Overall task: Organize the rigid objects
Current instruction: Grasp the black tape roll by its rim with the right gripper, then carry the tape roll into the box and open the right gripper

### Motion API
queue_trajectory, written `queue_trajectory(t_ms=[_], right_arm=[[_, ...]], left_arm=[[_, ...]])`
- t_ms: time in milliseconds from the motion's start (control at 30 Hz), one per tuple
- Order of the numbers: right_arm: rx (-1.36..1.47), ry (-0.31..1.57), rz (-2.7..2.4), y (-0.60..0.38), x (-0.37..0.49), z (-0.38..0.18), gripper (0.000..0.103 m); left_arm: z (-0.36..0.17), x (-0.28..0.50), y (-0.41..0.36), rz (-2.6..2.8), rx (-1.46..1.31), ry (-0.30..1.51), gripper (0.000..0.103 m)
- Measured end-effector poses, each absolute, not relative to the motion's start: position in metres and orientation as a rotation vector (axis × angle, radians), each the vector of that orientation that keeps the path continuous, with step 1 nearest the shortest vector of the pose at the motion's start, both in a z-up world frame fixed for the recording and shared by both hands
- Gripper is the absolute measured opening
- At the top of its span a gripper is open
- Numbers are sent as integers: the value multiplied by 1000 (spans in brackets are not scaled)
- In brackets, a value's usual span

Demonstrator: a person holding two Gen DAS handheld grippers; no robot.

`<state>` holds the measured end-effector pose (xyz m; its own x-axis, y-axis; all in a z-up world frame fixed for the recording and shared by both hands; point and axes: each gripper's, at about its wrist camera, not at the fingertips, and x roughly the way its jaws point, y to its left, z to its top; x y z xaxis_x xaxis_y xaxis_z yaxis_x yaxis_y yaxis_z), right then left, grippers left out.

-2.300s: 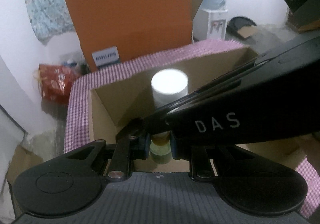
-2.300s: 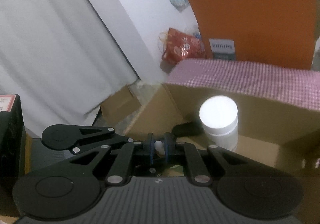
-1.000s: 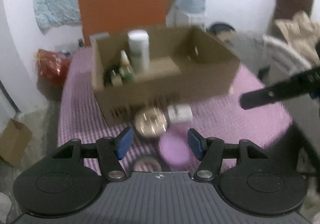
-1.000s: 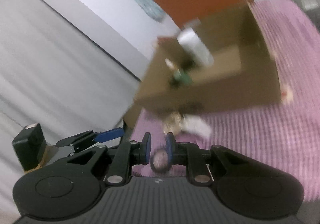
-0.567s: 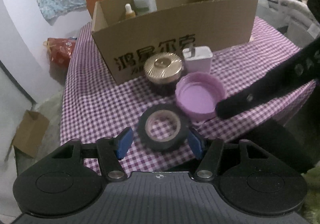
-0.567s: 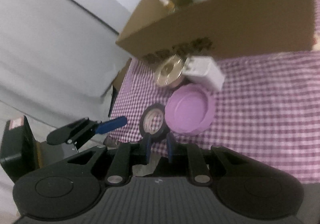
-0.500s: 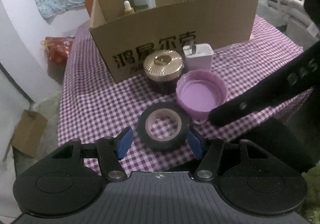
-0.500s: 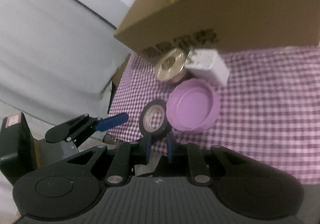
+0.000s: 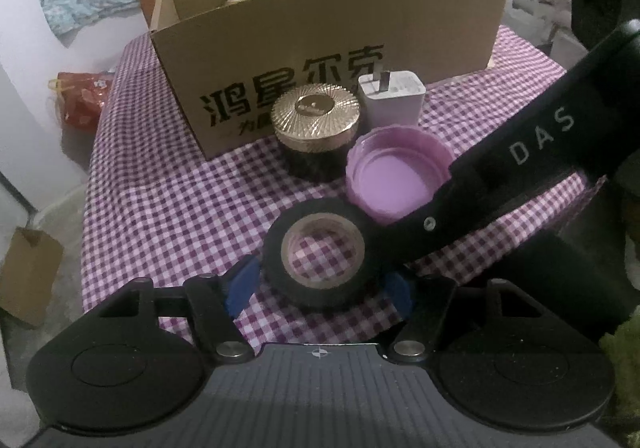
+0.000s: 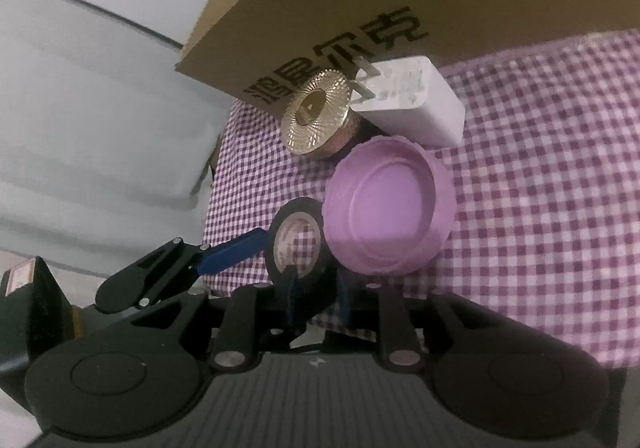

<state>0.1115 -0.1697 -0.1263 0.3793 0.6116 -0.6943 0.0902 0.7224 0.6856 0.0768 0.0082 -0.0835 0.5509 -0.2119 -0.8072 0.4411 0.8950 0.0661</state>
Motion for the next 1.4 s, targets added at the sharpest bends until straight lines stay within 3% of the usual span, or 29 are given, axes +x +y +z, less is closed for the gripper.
queue_trajectory(t_ms=[200,333,600,800,933,1400], right_arm=[[730,1155,355,-166,110,-125,24],[711,1163,357,-159,119,-126,32],[559,1145,366,-135,124,-117,32],[445,1111,358,-118,120,-111,23],[434,1097,376,-113,117,-104,22],[296,782,475,-116,134,17,22]], left_arm=[[-84,70,9,-402,270,903,65],[-82,61,11,-399,283,908,65],[-83,57,15,-386,271,903,65],[-80,51,15,-355,298,867,65],[-73,45,19,-335,295,852,65],[40,70,26,-263,318,586,65]])
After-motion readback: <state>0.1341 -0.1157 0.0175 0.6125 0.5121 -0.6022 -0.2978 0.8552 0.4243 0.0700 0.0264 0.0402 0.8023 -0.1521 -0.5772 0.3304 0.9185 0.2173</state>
